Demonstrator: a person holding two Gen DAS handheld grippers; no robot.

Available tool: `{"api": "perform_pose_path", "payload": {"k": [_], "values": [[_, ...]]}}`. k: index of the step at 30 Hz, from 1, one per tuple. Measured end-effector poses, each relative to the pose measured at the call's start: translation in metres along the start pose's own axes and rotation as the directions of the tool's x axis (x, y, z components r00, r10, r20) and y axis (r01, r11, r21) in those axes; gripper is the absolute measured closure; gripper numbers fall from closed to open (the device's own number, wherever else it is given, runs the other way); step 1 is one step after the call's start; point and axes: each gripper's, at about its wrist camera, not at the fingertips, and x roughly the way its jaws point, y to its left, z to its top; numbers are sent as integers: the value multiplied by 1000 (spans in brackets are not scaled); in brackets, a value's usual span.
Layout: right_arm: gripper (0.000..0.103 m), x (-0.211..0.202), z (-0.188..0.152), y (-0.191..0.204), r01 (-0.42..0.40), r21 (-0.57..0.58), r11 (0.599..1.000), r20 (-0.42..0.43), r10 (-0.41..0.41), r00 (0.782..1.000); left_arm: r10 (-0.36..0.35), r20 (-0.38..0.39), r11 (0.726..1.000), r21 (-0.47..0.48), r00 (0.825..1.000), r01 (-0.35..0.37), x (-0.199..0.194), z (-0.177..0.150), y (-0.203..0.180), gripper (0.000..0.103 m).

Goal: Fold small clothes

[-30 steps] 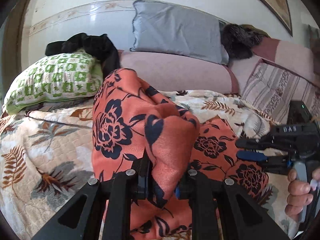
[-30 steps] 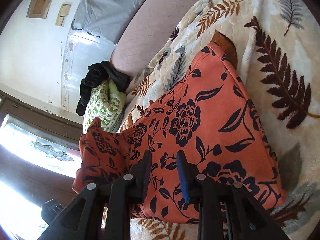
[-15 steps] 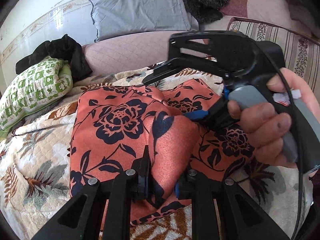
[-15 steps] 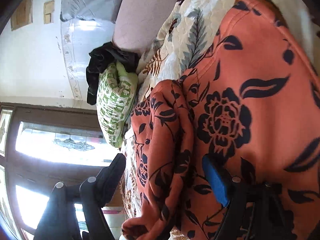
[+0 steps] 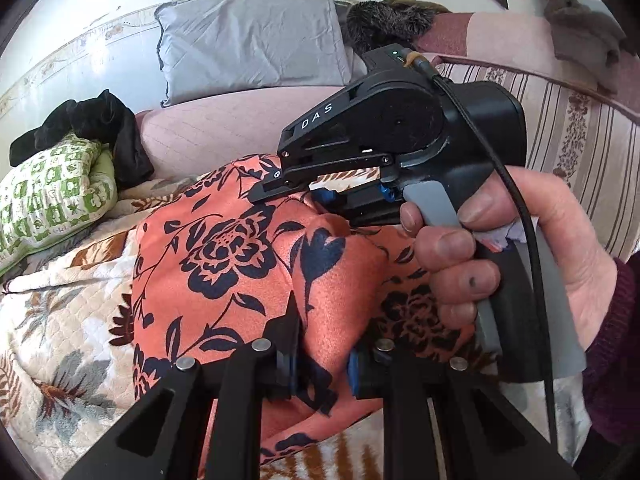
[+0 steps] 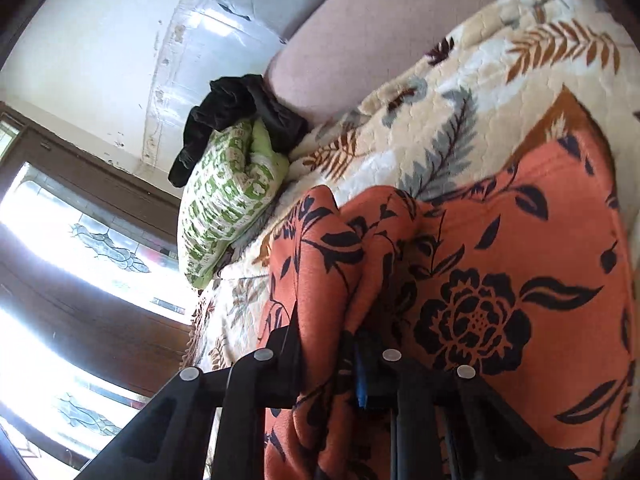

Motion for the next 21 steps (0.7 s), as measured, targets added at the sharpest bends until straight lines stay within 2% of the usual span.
{"api": "perform_pose_path", "payload": {"k": [2,6,10,13,17,19,21], "values": [[83,-20,5,0,7,-20,1000,51,-6,999,-45,4,999,-9,999,45,4,10,-10,85],[83,-53,11,-19,43,1,999,115,-43,992,-89,6,995,48,996,89,14,17,-39,85],[84,-71,12,-53,116,56,992,135,-122,983,-130,-64,987,84,989,135,33,12,-58,82],[84,-70,12,-84,169,124,978,116,-183,976,-145,-145,983,93,979,159,45,1,-66,82],[84,-67,11,-112,165,190,968,80,-183,980,-148,-161,976,138,976,170,34,1,-71,76],[83,-69,12,-114,155,204,967,63,-171,983,-143,-174,974,153,974,170,25,4,-66,65],[80,-71,13,-117,140,233,962,31,-151,988,-106,-165,976,172,981,135,14,10,-57,59]]}}
